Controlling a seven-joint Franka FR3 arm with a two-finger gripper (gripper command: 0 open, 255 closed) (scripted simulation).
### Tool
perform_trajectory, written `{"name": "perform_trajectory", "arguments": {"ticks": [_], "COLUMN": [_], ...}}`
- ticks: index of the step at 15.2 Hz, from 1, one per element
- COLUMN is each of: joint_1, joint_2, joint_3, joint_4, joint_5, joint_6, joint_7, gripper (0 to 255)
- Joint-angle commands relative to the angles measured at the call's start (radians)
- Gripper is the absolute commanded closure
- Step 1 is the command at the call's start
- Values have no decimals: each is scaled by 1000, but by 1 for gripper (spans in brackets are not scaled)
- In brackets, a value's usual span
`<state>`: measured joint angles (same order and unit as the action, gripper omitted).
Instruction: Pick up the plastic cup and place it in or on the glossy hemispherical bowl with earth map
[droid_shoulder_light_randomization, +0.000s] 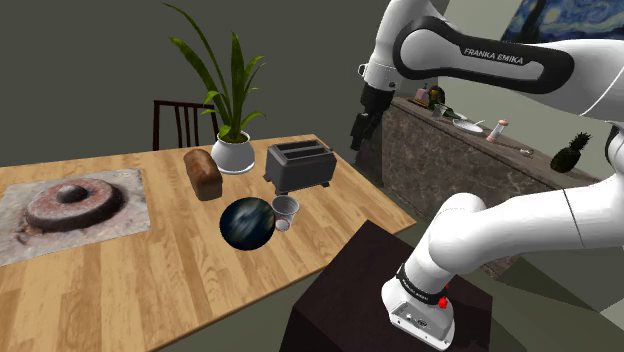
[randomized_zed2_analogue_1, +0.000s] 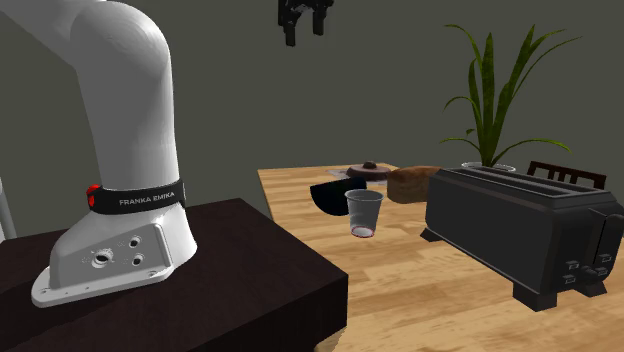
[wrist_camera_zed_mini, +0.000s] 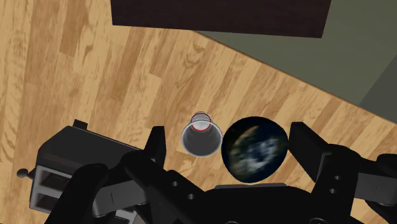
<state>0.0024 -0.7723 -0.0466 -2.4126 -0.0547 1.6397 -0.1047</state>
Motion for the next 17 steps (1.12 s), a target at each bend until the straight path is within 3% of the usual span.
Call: {"name": "perform_trajectory", "arguments": {"ticks": [1,9,17], "joint_1": [0,-2,18], "joint_2": [0,187,464], "joint_3": [0,-74,-147], "joint_4": [0,-102,-109], "joint_5": [0,13,77], "joint_6": [0,288,563], "joint_7": [0,-58,-148], "gripper": [0,0,0]}}
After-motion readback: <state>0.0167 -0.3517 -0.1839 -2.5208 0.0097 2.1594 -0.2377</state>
